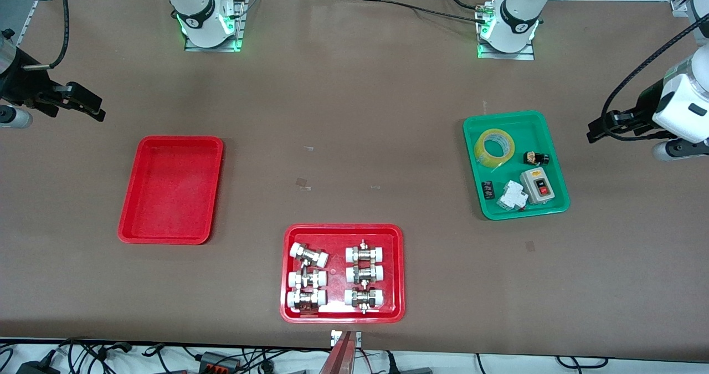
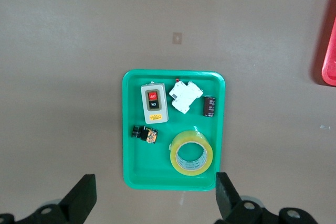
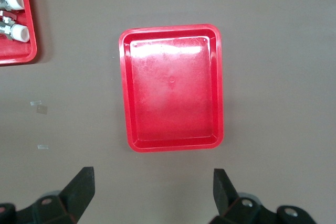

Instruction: Left arm passes tape to right arm into tray

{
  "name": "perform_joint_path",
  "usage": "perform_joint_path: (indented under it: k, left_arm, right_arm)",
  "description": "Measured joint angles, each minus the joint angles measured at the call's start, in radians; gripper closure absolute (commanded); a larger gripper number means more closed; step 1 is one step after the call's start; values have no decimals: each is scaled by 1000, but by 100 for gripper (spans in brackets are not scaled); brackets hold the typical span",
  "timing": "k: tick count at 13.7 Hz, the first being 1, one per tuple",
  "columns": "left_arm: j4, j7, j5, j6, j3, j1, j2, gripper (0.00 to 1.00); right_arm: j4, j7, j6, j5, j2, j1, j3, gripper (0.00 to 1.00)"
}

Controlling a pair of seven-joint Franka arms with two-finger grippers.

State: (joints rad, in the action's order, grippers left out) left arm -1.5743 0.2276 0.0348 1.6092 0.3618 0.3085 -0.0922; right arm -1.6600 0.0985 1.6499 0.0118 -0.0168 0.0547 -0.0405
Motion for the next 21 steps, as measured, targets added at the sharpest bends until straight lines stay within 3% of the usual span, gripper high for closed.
perform_joint_path:
  k: [8, 16, 21]
  left_arm:
    - [0, 0, 0, 14, 0, 3, -26, 0]
    - [-14, 3, 0, 95, -2, 4, -241, 0]
    - [-282, 78, 1, 391, 1, -31, -303, 0]
  right_arm:
    - [0, 0, 0, 0, 0, 0, 4, 0]
    - [0, 0, 0, 0, 0, 0, 4, 0]
    - [-1, 0, 0, 0, 1, 1, 4, 0]
